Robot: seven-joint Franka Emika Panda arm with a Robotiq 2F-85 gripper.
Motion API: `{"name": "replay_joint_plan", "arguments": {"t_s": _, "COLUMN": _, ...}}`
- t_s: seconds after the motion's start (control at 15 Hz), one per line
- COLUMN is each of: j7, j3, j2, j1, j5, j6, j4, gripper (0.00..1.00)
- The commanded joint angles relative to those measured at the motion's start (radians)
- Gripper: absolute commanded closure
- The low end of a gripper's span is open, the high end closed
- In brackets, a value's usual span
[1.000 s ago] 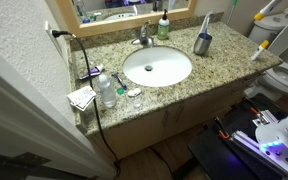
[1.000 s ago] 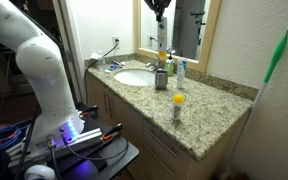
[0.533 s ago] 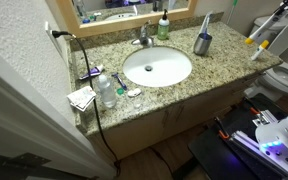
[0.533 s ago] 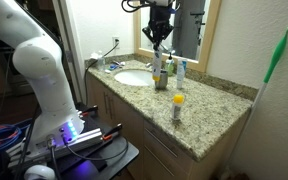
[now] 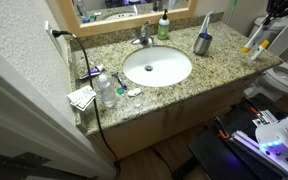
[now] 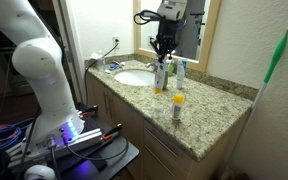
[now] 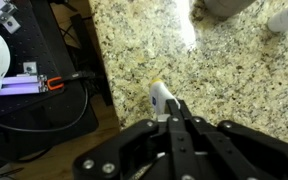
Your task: Move the white tube to the right
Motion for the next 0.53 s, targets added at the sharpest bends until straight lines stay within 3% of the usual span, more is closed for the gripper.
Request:
{"name": "replay_joint_plan", "arguments": {"t_s": 0.0, "j7": 0.081, "j3": 0.007, "j2": 0.13, "j1": -0.018, "j5": -0.038, "j6": 0.051, "j4": 0.073, "gripper": 0.99}}
{"name": "replay_joint_plan", "arguments": {"t_s": 0.2, "j7": 0.139, "j3": -0.002, "j2": 0.162, "j1": -0.006, "j5": -0.044, "j6": 0.139, "j4": 0.067, "gripper": 0.99}}
{"name": "replay_joint_plan", "arguments": {"t_s": 0.27, "j7": 0.111, "j3": -0.006, "j2": 0.14, "j1": 0.001, "j5": -0.036, "j6": 0.101, "j4": 0.053, "gripper": 0.97}}
{"name": "replay_joint_plan", "arguments": {"t_s": 0.47, "j7": 0.151, "j3": -0.005, "j2": 0.179, "j1": 0.0, "j5": -0.058, "j6": 0.155, "j4": 0.052, "gripper": 0.99}}
